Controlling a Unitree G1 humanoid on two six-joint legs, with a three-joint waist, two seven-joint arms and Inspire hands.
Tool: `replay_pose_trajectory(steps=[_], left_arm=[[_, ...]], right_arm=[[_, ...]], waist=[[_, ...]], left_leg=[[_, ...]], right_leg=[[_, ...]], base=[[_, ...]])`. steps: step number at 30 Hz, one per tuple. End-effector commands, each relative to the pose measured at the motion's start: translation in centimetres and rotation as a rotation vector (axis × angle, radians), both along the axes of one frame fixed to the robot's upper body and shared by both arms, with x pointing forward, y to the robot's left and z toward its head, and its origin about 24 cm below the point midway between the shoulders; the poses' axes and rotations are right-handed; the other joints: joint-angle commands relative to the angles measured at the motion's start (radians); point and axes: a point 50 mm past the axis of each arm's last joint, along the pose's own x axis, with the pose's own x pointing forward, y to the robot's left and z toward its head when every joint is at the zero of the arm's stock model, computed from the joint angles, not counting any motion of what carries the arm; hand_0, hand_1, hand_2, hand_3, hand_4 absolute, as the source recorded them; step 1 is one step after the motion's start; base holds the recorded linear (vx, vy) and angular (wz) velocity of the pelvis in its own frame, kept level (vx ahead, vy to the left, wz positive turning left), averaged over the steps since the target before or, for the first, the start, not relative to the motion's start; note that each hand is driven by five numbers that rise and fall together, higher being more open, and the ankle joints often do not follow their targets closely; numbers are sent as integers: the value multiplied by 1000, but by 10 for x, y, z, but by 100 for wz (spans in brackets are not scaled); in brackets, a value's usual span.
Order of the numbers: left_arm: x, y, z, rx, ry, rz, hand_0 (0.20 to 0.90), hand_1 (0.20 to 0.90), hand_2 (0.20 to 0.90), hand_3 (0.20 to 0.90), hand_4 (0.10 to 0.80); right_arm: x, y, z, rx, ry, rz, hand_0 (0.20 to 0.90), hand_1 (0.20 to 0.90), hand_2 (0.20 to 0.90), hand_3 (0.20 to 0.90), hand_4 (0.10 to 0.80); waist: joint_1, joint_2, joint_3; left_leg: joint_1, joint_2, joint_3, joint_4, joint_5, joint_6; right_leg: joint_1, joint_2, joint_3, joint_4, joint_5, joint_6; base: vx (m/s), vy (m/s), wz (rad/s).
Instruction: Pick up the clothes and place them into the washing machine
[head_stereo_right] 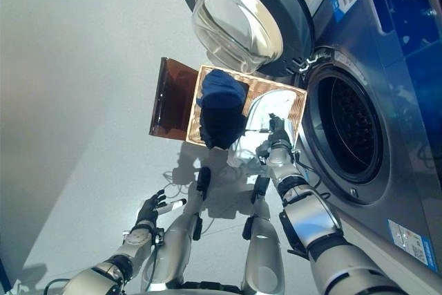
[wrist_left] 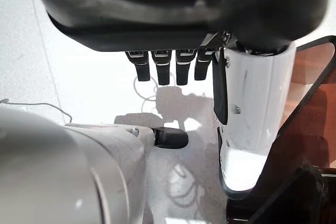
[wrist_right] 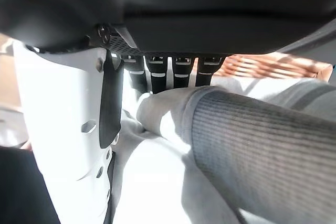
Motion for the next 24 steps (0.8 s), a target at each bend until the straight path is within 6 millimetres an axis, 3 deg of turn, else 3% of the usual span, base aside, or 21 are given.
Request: replay_pose_trajectory(steps=[1,8,16,17,18,21,22,24], left_arm=[[1,14,4,22,-37,34,900,900,900,900,800],[8,-5,11,-40,-102,-17,900,900,900,900,800],[12,-12,13,-75,-124,1,900,900,900,900,800],[12,-12,13,-77,-124,5,900,900,900,900,800],[13,-13,14,-81,-131,7,900,900,900,900,800],[15,-12,16,-81,-140,11,900,900,900,900,800],[15,-13,17,-85,-148,10,900,900,900,900,800],[16,-13,18,-86,-153,9,900,900,900,900,800]], right_arm=[[13,-38,39,-68,-66,-134,900,900,900,900,800],[15,-64,61,-199,-47,-181,900,900,900,900,800],[22,-68,85,-263,-102,-188,900,900,900,900,800],[22,-68,87,-262,-110,-187,818,818,818,818,741],[23,-68,90,-267,-122,-184,584,584,584,584,575],[25,-69,96,-262,-151,-185,403,403,403,403,445],[26,-71,104,-263,-180,-192,200,200,200,200,300],[26,-71,107,-263,-191,-192,200,200,200,200,300]], waist=[[28,-12,9],[35,15,37],[30,26,38],[28,27,38],[26,27,38],[23,29,38],[20,32,38],[19,35,38]], left_leg=[[-47,-23,-23,-6,-7,-43],[-81,-31,-32,-8,3,-43],[-121,-34,-21,-8,5,-40],[-124,-34,-19,-8,5,-41],[-126,-34,-18,-8,4,-41],[-133,-34,-16,-8,5,-42],[-136,-36,-14,-8,5,-43],[-138,-37,-13,-8,6,-43]], right_leg=[[-104,-103,69,108,-14,48],[-134,-106,68,114,-11,49],[-197,-104,90,129,-12,47],[-201,-104,91,129,-12,47],[-203,-104,94,130,-13,47],[-211,-104,97,132,-15,47],[-215,-105,100,132,-16,47],[-217,-105,101,133,-16,47]], base=[[0,0,0],[-10,4,5],[1,8,-3],[0,0,0],[0,0,0],[0,0,0],[11,5,-5],[8,3,-6]])
